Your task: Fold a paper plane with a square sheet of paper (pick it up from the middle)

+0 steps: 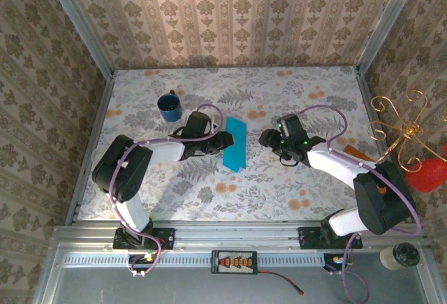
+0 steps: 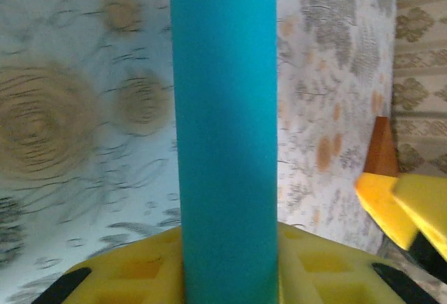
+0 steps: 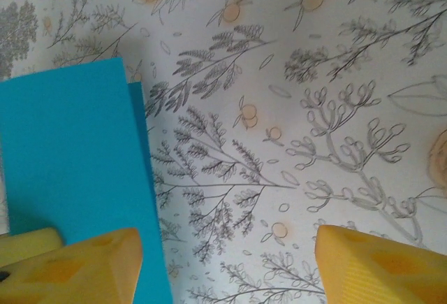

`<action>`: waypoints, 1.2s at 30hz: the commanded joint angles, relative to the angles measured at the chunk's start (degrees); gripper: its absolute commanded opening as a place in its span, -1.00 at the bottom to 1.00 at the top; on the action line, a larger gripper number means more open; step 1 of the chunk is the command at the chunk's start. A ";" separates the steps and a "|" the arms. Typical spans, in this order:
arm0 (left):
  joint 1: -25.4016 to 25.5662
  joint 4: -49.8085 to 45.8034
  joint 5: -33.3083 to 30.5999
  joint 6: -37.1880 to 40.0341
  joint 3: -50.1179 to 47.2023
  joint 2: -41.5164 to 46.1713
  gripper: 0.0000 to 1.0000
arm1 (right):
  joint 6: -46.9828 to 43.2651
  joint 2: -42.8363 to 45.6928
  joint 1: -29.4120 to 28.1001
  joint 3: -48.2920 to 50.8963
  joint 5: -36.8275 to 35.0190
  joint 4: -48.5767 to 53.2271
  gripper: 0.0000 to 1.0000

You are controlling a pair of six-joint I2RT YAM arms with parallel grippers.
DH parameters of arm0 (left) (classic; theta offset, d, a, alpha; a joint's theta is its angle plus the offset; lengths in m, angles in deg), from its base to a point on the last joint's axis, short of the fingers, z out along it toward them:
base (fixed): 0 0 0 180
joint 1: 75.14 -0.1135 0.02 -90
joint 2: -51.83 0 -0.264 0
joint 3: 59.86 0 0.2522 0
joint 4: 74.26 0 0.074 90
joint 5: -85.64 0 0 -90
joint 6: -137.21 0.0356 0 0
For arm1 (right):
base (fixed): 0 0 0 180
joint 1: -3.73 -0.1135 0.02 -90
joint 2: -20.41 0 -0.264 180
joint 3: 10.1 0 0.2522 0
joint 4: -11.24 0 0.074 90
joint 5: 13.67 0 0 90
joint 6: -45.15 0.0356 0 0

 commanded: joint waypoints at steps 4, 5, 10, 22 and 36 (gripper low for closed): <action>-2.49 1.65 -3.56 1.65 -5.80 2.08 -0.38 | 0.74 -1.65 -1.60 -1.03 4.88 -2.88 0.30; -2.72 1.41 -4.53 2.27 -6.79 3.07 -0.39 | 0.56 -1.93 -1.95 -0.92 5.38 -3.41 0.29; -2.99 -4.99 -9.04 8.18 -8.06 6.14 -0.39 | 0.08 -3.57 -4.05 -0.89 6.54 -4.71 0.25; -1.73 -9.71 -12.72 9.95 -7.83 6.32 -0.44 | -0.66 -14.42 -11.56 -8.41 10.47 -5.55 -0.24; -0.31 -14.07 -16.55 7.75 -6.83 5.23 -0.50 | -2.07 -27.81 -15.01 -18.04 16.44 -5.27 -0.78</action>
